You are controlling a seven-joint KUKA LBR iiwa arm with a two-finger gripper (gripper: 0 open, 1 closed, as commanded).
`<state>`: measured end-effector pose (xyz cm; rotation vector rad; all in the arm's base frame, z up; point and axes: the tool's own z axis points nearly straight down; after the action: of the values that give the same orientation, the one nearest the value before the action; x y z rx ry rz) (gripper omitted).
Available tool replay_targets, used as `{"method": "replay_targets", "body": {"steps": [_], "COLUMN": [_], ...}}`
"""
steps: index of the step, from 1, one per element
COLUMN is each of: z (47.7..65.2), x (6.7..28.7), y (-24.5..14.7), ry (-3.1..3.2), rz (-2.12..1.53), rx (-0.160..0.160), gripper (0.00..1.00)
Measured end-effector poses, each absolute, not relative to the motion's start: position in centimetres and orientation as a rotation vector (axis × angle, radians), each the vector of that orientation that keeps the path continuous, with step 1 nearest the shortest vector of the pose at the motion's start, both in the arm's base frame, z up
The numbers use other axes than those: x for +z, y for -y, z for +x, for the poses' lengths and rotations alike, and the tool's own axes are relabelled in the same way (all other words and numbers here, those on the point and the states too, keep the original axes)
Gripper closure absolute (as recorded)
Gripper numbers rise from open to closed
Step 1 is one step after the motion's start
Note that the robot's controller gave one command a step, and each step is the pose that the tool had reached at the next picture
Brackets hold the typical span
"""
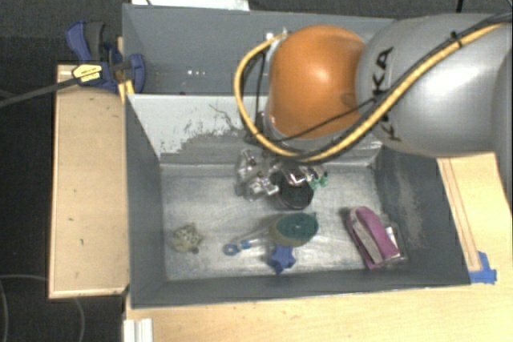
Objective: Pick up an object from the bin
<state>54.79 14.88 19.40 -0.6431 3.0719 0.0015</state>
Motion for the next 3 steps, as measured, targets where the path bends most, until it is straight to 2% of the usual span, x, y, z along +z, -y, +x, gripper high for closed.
{"method": "replay_targets", "body": {"steps": [1, 2, 3], "z": [54.8, 53.3, 49.7], "x": [19.4, 14.5, 9.7], "y": [-14.9, -10.6, -8.2], "ry": [-3.073, -3.007, -2.807], "rz": [-0.640, -0.916, -1.381], "rx": [0.002, -0.001, -0.006], "gripper": [0.00, 0.00, 0.00]}}
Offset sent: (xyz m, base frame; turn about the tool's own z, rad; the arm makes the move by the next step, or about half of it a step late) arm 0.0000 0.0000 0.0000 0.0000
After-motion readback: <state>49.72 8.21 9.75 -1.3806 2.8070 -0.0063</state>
